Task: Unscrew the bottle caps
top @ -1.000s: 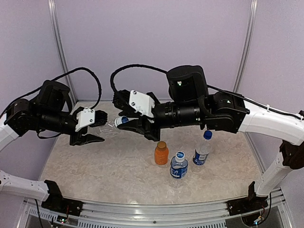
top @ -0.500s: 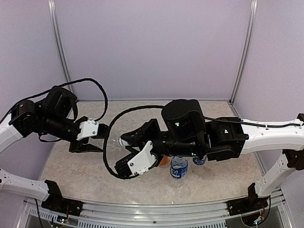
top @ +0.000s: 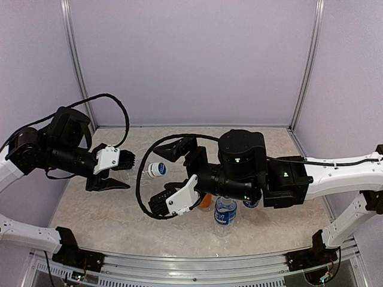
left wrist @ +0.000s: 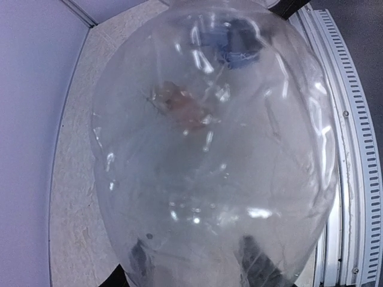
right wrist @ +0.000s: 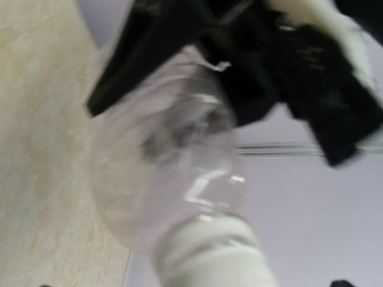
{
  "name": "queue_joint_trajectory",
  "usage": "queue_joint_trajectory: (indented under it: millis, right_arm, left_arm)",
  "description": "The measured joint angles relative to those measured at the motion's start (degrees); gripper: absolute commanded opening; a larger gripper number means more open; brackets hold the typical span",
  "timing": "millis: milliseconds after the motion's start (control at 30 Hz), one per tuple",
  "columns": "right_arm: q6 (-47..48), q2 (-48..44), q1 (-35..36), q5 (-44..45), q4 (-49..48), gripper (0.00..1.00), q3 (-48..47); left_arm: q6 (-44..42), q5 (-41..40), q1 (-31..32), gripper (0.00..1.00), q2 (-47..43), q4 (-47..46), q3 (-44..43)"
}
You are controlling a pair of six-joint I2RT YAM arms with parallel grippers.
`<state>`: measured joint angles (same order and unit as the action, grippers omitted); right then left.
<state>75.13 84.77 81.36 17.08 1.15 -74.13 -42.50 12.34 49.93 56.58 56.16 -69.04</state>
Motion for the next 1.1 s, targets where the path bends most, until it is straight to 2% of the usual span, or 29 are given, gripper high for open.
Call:
queue_joint_trajectory:
  millis: [200, 400, 500, 633, 767, 1000, 1100]
  right_arm:
    - [-9.16, -4.11, -0.02, -1.51, -6.51, 0.99, 2.43]
    - [-33.9, -8.09, -1.01, -4.87, -16.28, 0.99, 2.43]
    - [-48.26, -8.87, -3.08, -4.55, -18.95, 0.95, 1.55]
    - [-70.82, -3.56, -8.96, -4.42, -10.91, 0.89, -10.4]
    - [-82.79, 2.21, -11.54, -4.0, -2.67, 0.83, -19.43]
    - [-90.23, 4.48, -11.52, -5.09, 4.42, 0.75, -19.71]
    - [-92.02, 4.48, -11.65, -5.66, 4.94, 0.69, -19.43]
  left_arm:
    - [2.73, -1.36, 0.02, 0.49, -0.17, -3.32, 0.07]
    - [3.67, -10.08, 0.02, 0.49, 0.07, -13.75, 2.49]
    - [2.95, -14.62, 0.07, 0.49, 0.15, -19.5, 4.35]
    - [0.5, -19.39, 0.39, 0.5, 0.09, -26.03, 6.88]
    - [-1.27, -21.88, 0.48, 0.5, 0.09, -29.46, 8.35]
    - [-2.01, -22.75, 0.63, 0.5, -0.02, -31.36, 8.7]
    - [-2.38, -22.77, 0.63, 0.5, -0.11, -31.43, 8.7]
